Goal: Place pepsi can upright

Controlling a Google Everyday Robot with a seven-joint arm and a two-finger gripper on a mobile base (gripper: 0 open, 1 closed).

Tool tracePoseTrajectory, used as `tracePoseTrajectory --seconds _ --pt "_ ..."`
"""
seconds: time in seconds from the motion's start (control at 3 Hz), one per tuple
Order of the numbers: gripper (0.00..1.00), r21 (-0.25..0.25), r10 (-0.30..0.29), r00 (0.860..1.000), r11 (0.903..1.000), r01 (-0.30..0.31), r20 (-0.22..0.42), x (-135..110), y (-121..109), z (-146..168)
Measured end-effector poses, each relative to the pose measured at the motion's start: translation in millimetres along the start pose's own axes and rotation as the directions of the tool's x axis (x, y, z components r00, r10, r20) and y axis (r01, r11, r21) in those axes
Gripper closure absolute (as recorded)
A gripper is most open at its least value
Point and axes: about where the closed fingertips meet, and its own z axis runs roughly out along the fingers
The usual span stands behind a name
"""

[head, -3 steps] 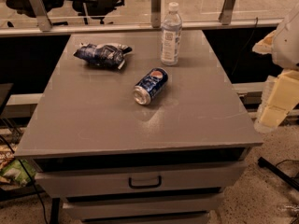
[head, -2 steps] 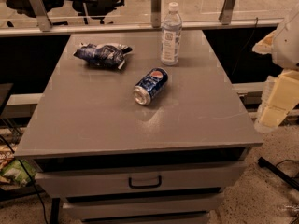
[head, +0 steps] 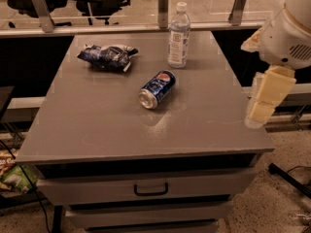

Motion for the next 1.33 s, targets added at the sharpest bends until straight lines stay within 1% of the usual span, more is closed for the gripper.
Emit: tracePoseTrajectory --seconds 0.33,0.67,1.0,1.33 --pt "0.0 -0.035 -0.1 0.993 0.9941 0.102 0.068 -39.8 -26.9 26.8" --pt "0.0 -0.056 -0.191 0.972 0.9781 0.2 0.138 -75.2 -56.0 53.3" --pt "0.0 -0.079 -0.262 0.946 0.9564 0.281 0.192 -107.3 -76.4 87.7" --pt "0.0 -0.081 -0.353 0.911 0.9228 0.377 0.211 -131.5 -89.1 117.2"
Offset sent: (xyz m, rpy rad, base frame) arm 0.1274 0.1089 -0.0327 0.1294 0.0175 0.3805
